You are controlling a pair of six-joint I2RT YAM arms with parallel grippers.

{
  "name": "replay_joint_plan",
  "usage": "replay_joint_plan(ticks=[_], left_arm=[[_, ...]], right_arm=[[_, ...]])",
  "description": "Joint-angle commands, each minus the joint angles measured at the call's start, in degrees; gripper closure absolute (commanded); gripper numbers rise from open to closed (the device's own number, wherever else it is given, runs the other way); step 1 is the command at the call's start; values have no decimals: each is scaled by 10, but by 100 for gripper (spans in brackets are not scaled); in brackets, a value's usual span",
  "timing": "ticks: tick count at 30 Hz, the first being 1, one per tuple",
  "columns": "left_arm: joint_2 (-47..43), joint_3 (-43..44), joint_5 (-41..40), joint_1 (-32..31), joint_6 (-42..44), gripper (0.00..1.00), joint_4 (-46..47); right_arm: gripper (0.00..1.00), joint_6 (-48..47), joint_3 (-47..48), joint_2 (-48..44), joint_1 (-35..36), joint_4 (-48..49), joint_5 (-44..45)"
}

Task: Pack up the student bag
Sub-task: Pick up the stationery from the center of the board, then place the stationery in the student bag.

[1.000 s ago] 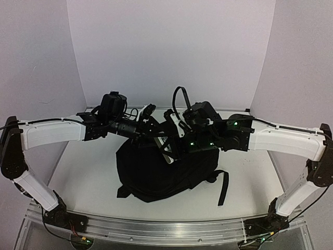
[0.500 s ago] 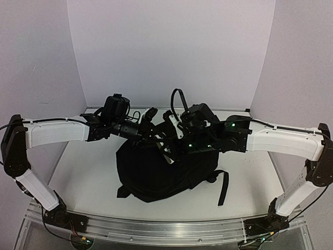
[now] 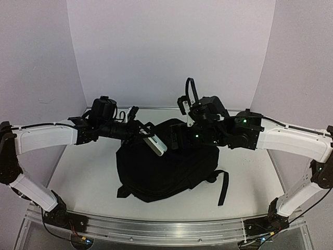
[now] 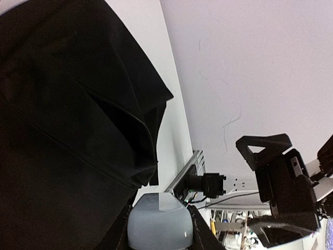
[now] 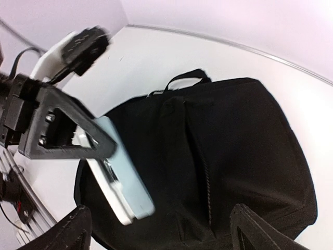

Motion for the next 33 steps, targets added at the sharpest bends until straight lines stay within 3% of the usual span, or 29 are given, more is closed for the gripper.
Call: replay_joint_plan(ticks=[1, 9, 19, 25, 30, 33], left_arm=[[-69, -25, -38, 37, -26, 100, 23], [-125, -62, -71, 63, -31, 100, -14], [-131, -76, -74, 65, -40, 100, -8], [-112, -77, -60, 65, -46, 100, 9], [-92, -87, -73, 62, -61, 100, 77], [-87, -102, -122, 45, -78, 100, 133]], right_arm=[[17, 30, -11, -8, -23, 6, 47], [43, 10, 48, 86, -33, -56, 81], [54, -5, 93, 171, -34, -80, 101], [77, 10, 114, 209, -43, -95, 129], [100, 42, 121, 201, -53, -95, 138], [100, 64, 121, 186, -58, -91, 123]])
